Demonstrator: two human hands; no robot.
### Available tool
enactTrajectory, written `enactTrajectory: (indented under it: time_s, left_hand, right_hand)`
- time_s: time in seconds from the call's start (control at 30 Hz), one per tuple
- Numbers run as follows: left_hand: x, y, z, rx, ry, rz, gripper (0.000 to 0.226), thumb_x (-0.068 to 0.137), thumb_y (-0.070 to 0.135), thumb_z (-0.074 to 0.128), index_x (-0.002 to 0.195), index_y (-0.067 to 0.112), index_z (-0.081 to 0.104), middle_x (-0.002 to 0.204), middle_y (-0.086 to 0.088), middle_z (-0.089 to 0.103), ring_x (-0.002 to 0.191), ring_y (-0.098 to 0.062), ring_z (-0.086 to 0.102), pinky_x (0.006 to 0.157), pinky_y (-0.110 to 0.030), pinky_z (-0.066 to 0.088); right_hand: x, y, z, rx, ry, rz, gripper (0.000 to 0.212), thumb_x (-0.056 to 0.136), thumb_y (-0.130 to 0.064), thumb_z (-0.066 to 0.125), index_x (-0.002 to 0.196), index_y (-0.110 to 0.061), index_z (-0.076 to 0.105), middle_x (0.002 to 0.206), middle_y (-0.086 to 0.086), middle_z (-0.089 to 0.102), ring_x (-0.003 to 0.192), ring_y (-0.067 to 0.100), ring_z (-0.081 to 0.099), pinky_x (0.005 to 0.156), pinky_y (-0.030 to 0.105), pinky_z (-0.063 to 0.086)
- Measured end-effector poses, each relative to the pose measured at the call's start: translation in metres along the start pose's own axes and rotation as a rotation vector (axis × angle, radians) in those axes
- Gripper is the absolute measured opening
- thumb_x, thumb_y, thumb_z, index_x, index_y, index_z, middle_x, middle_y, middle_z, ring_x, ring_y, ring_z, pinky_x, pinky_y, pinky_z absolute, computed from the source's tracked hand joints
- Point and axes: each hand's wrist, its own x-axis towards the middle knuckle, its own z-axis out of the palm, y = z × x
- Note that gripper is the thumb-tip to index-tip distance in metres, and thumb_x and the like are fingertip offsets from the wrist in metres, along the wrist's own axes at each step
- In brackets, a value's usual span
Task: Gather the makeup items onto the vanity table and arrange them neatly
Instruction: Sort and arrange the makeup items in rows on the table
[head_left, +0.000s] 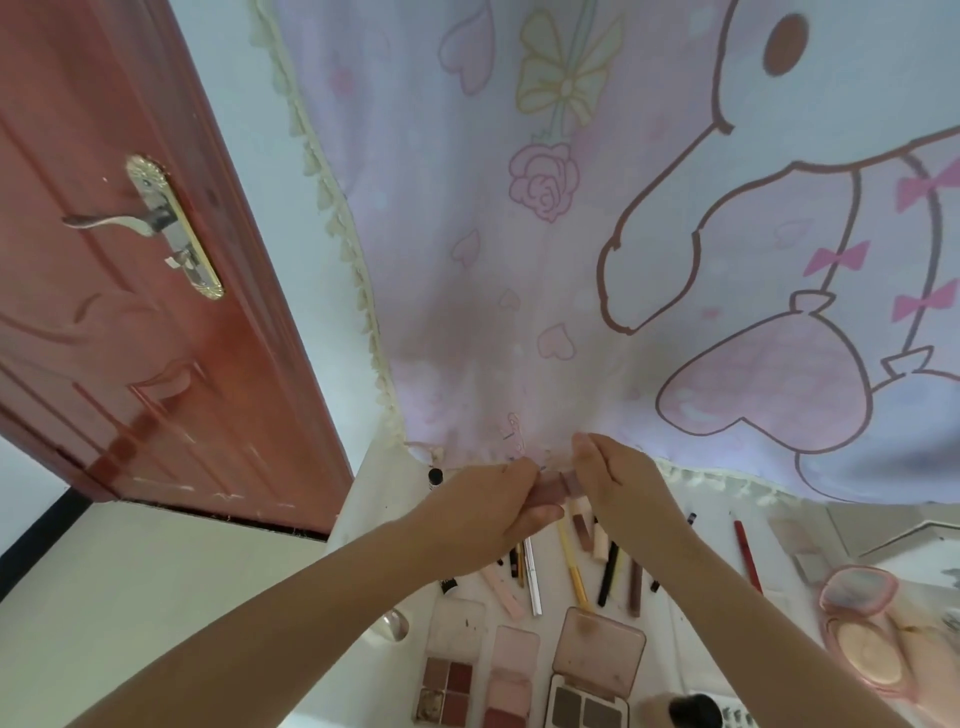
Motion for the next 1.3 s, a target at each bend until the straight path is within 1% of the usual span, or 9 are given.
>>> enactTrajectory:
  time_s: [0.13,0.33,0.53,0.73,0.87,1.0,1.07,1.17,1.3]
  left_hand:
    - [0.001,0.006,-0.020,-0.100,-0.066,0.067,0.024,0.096,0.028,0.038,0.073,0.022,0.031,0.063,0.014,0.036,0.053,-0.001,0.038,0.055,-0.014,0.031]
    - [-0.007,0.012,-0.022,-0.560,-0.104,0.031,0.024,0.098,0.020,0.032,0.075,0.021,0.037,0.050,0.007,0.039,0.033,-0.002,0.037,0.040,-0.010,0.034]
    - [0.000,0.006,-0.028,-0.038,-0.002,-0.018,0.015,0.093,0.035,0.041,0.092,0.020,0.042,0.074,0.010,0.043,0.060,-0.002,0.041,0.057,-0.010,0.036]
    - [0.010,0.006,-0.026,0.266,0.308,0.059,0.033,0.086,0.037,0.056,0.108,0.013,0.057,0.101,0.000,0.056,0.089,-0.013,0.048,0.073,-0.019,0.034]
    - [0.014,0.010,-0.027,0.299,0.395,0.123,0.027,0.078,0.030,0.065,0.092,0.007,0.064,0.084,-0.007,0.064,0.075,-0.022,0.060,0.064,-0.030,0.048]
    - [0.015,0.011,-0.028,0.297,0.415,0.126,0.026,0.058,0.027,0.081,0.072,0.010,0.066,0.064,-0.001,0.064,0.054,-0.016,0.061,0.045,-0.022,0.050]
    - [0.015,0.007,-0.026,0.315,0.420,0.138,0.028,0.054,0.024,0.085,0.071,0.010,0.067,0.063,-0.001,0.065,0.052,-0.015,0.061,0.043,-0.021,0.051]
    - [0.015,0.004,-0.027,0.325,0.426,0.135,0.027,0.055,0.019,0.086,0.072,0.008,0.068,0.066,-0.003,0.066,0.056,-0.019,0.063,0.045,-0.026,0.053]
    - [0.019,0.004,-0.028,0.396,0.454,0.161,0.029,0.052,0.021,0.087,0.071,0.009,0.068,0.065,-0.003,0.066,0.054,-0.017,0.062,0.043,-0.021,0.051]
  right_hand:
    - [-0.006,-0.010,-0.007,-0.018,0.067,-0.169,0.041,0.093,-0.019,0.035,0.053,-0.026,0.032,0.045,-0.010,0.031,0.043,0.005,0.039,0.042,0.012,0.031]
    - [-0.007,-0.027,-0.026,-0.133,-0.091,-0.322,0.025,0.081,-0.042,0.029,0.064,-0.027,0.038,0.051,-0.006,0.039,0.052,0.008,0.042,0.046,0.012,0.034]
    - [-0.002,-0.023,-0.038,-0.108,-0.329,-0.011,0.015,0.086,-0.030,0.051,0.072,-0.025,0.051,0.042,-0.013,0.049,0.035,-0.002,0.041,0.038,0.007,0.032]
    - [0.003,-0.016,-0.040,0.122,-0.222,0.005,0.016,0.078,-0.015,0.067,0.073,-0.026,0.056,0.061,-0.011,0.059,0.047,-0.001,0.054,0.050,0.008,0.045]
    - [0.003,-0.008,-0.039,0.068,-0.094,-0.216,0.028,0.071,0.005,0.068,0.069,-0.022,0.059,0.073,-0.009,0.058,0.069,0.003,0.057,0.063,0.010,0.049]
    - [0.004,-0.004,-0.037,-0.052,-0.036,-0.423,0.017,0.070,0.009,0.069,0.079,-0.005,0.066,0.081,-0.004,0.057,0.078,0.013,0.056,0.070,0.017,0.052]
    - [0.005,-0.003,-0.036,-0.017,-0.068,-0.348,0.022,0.074,0.005,0.067,0.082,-0.016,0.065,0.082,-0.007,0.057,0.078,0.006,0.057,0.067,0.013,0.051]
    - [0.010,-0.008,-0.037,0.085,-0.235,0.051,0.011,0.087,-0.024,0.057,0.087,-0.034,0.051,0.076,-0.009,0.060,0.055,0.001,0.059,0.051,0.011,0.047]
    - [0.017,-0.005,-0.036,0.296,-0.404,0.285,0.036,0.093,-0.039,0.039,0.078,-0.012,0.057,0.040,-0.005,0.053,0.030,0.005,0.041,0.035,0.015,0.034]
